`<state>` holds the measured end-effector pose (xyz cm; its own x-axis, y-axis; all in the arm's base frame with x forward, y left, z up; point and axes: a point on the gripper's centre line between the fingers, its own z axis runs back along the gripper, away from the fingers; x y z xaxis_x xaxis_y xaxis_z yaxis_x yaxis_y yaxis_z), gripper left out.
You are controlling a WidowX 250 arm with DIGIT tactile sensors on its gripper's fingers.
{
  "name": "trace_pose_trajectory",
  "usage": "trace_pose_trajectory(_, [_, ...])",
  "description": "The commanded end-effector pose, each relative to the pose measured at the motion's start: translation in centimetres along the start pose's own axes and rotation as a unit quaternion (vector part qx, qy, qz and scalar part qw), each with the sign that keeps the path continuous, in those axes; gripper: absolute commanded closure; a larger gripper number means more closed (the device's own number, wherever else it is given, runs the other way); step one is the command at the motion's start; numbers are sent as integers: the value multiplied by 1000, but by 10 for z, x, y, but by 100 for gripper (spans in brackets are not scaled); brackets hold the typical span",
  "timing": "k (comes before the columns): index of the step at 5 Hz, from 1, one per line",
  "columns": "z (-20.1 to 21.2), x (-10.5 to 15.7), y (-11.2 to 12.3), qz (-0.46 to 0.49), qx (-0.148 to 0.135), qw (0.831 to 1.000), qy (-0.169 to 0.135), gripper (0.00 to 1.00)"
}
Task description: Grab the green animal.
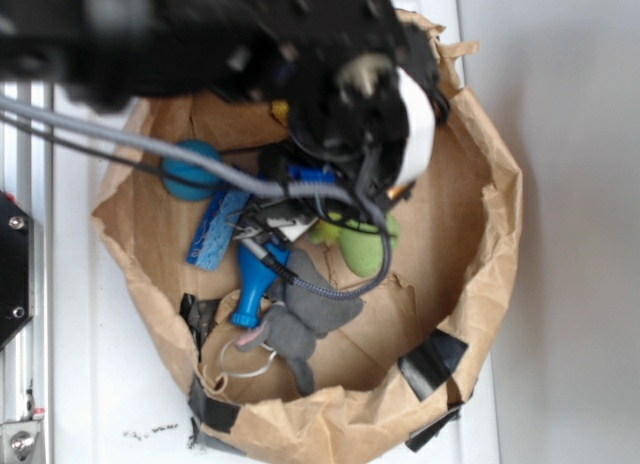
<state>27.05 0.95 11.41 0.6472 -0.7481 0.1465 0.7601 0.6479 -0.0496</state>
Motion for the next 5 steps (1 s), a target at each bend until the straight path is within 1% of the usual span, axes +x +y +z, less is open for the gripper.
trace_pose_trajectory(1, [54,-4,-6,178,20,984,4,100])
trace_pose_trajectory(2, [62,-5,-10,279,31,959,27,100])
trace_pose_trajectory(3, [68,-3,-12,308,47,950,14,100])
trace_pose_trajectory(4, [70,-3,-13,307,51,950,4,100])
trace_pose_trajectory(5, [63,0,-10,319,54,946,6,100])
